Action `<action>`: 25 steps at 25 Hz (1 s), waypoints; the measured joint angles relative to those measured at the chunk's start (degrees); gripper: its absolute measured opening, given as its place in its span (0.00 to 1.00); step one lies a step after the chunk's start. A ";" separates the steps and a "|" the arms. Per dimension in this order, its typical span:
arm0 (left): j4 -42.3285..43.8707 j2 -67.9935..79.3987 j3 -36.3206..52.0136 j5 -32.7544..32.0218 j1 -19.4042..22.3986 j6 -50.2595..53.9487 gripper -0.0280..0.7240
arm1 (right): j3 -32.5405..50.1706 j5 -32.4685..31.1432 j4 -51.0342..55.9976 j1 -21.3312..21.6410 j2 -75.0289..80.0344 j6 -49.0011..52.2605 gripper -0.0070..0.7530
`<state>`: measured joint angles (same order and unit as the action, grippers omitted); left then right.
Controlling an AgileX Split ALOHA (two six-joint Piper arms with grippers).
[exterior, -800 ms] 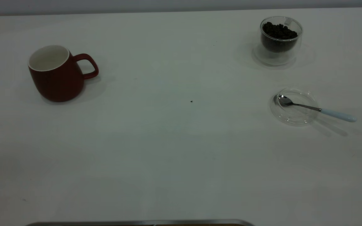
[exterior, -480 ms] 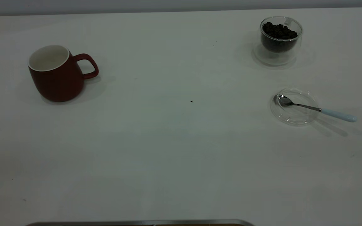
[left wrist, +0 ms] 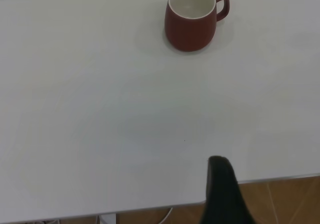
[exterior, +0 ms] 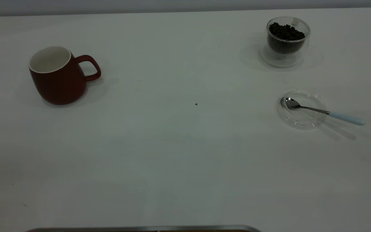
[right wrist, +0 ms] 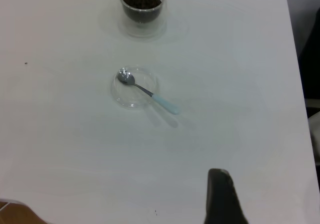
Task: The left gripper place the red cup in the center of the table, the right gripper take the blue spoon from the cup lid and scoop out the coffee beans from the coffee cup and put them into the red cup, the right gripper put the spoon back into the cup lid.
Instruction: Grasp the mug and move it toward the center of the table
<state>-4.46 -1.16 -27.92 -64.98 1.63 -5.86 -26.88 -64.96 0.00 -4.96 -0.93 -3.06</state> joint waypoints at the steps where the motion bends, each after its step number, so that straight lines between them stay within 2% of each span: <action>1: 0.00 0.00 0.00 0.00 0.00 0.00 0.74 | 0.00 0.00 0.00 0.00 0.00 0.00 0.66; 11: -2.09 0.13 -0.06 0.06 -0.11 0.22 0.74 | 0.00 0.00 0.00 0.00 0.00 0.00 0.66; 14: -0.81 3.05 -1.81 2.00 -0.50 0.22 0.74 | 0.00 0.00 0.00 0.00 0.00 0.00 0.66; 19: 2.44 18.27 -7.07 6.85 -0.57 0.04 0.74 | 0.00 0.00 0.00 0.00 0.00 0.00 0.66; 25: 2.44 44.39 -14.86 14.28 -0.57 -3.37 0.74 | 0.00 0.00 0.00 0.00 0.00 0.00 0.66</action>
<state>-2.02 43.23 -42.78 -50.71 1.05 -9.22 -26.88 -64.96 0.00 -4.96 -0.93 -3.06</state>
